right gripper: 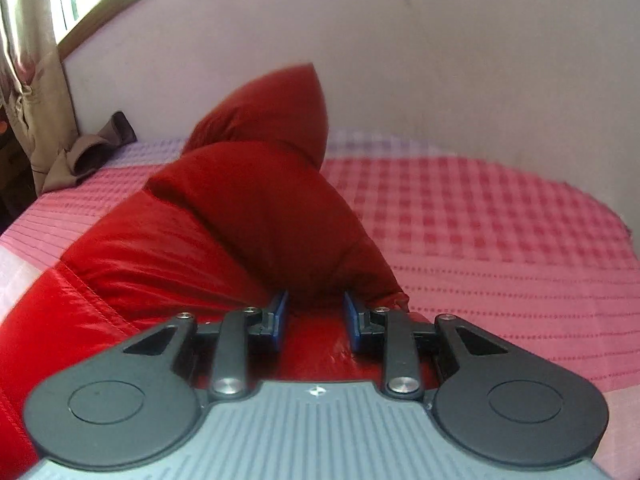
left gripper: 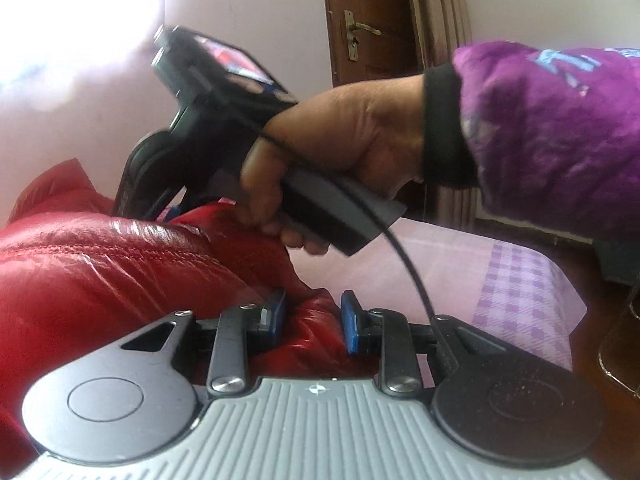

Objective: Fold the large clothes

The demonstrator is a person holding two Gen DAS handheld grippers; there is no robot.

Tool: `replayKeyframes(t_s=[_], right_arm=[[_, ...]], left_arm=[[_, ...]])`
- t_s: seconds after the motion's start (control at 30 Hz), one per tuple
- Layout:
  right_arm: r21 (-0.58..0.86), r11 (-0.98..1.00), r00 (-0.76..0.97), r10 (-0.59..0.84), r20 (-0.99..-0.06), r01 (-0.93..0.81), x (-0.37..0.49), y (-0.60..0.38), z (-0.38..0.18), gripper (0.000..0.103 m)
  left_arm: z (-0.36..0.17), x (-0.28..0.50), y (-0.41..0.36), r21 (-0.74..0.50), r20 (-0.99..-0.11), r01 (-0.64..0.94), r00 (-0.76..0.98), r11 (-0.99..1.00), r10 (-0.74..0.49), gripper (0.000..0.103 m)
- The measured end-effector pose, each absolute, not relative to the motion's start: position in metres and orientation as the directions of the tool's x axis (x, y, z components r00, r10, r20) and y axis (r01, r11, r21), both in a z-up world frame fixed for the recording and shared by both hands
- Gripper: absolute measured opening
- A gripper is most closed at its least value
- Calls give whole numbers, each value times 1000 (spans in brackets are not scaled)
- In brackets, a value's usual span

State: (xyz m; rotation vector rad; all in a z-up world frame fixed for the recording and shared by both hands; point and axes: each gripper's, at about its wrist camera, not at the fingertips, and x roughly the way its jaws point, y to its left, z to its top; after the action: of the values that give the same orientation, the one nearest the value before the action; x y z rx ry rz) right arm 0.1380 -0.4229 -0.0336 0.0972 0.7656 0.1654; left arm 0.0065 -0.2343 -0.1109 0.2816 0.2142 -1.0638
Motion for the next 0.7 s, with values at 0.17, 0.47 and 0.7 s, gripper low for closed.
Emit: replayKeyframes(t_s=[0.17, 0.47, 0.7], right_arm=[[125, 986, 709, 168, -685, -113, 143, -416, -43, 28], [177, 981, 773, 175, -610, -82, 134, -424, -50, 28], [168, 985, 808, 138, -572, -49, 122, -419, -50, 28]], left_arm=[[-111, 6, -235, 123, -308, 881, 472, 458, -826, 30], [-111, 1, -240, 145, -343, 873, 485, 465, -804, 32], [-108, -4, -243, 154, -375, 862, 503, 483, -778, 34]])
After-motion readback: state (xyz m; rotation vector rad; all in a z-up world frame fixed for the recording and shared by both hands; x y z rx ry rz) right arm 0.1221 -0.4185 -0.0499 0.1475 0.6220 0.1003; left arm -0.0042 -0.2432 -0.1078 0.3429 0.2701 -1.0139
